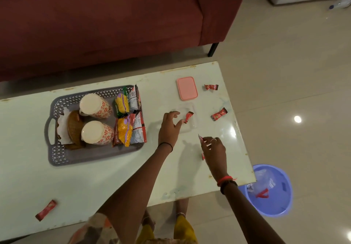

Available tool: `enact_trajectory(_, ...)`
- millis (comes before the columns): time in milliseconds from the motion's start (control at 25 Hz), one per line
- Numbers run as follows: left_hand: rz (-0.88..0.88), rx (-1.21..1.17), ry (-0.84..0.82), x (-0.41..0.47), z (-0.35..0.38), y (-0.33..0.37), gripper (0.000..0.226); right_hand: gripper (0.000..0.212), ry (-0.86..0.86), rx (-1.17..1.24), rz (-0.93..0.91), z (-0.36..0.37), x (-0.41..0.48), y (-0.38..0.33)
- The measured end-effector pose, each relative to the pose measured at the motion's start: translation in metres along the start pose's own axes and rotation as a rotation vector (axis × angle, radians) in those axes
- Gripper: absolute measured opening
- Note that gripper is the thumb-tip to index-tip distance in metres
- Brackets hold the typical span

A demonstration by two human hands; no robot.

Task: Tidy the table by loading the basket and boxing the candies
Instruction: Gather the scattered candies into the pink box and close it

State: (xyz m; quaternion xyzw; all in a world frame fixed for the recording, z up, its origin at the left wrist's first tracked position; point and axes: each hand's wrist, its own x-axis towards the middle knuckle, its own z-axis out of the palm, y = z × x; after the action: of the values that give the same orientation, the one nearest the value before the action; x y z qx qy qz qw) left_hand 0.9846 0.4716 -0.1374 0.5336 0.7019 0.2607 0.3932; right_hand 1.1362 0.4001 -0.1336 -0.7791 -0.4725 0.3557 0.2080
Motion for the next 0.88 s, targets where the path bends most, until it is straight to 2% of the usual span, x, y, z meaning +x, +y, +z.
enact_trajectory(80, -0.069, -0.035, 0.115, -0.019, 0.001, -0.007, 0.018, 0.027, 0.031, -0.020, -0.043, -0.008, 0.024, -0.015)
enact_trajectory(160, -0.148, -0.029, 0.146, -0.043, 0.007, -0.015, 0.013, 0.026, 0.018, -0.074, -0.114, -0.009, 0.047, -0.033)
enact_trajectory(280, -0.193, 0.022, 0.068, -0.075, 0.025, -0.025, 0.009, 0.027, -0.102, -0.192, -0.239, -0.009, 0.074, -0.052)
enact_trajectory(360, -0.188, 0.064, -0.015, -0.088, 0.037, -0.026, 0.011, 0.026, -0.119, -0.318, -0.324, -0.013, 0.088, -0.054)
enact_trajectory(440, -0.156, 0.118, -0.124, -0.093, 0.050, -0.024, 0.012, 0.019, -0.041, -0.383, -0.329, -0.024, 0.102, -0.049)
enact_trajectory(520, -0.089, 0.199, -0.242, -0.094, 0.063, -0.020, 0.016, 0.021, 0.006, -0.449, -0.282, -0.037, 0.116, -0.036)
enact_trajectory(720, 0.114, 0.420, -0.417, -0.080, 0.092, -0.016, 0.035, 0.054, -0.102, -0.601, -0.314, -0.054, 0.130, -0.001)
enact_trajectory(880, 0.201, 0.525, -0.454, -0.068, 0.105, -0.020, 0.024, 0.056, -0.165, -0.684, -0.371, -0.048, 0.140, 0.012)
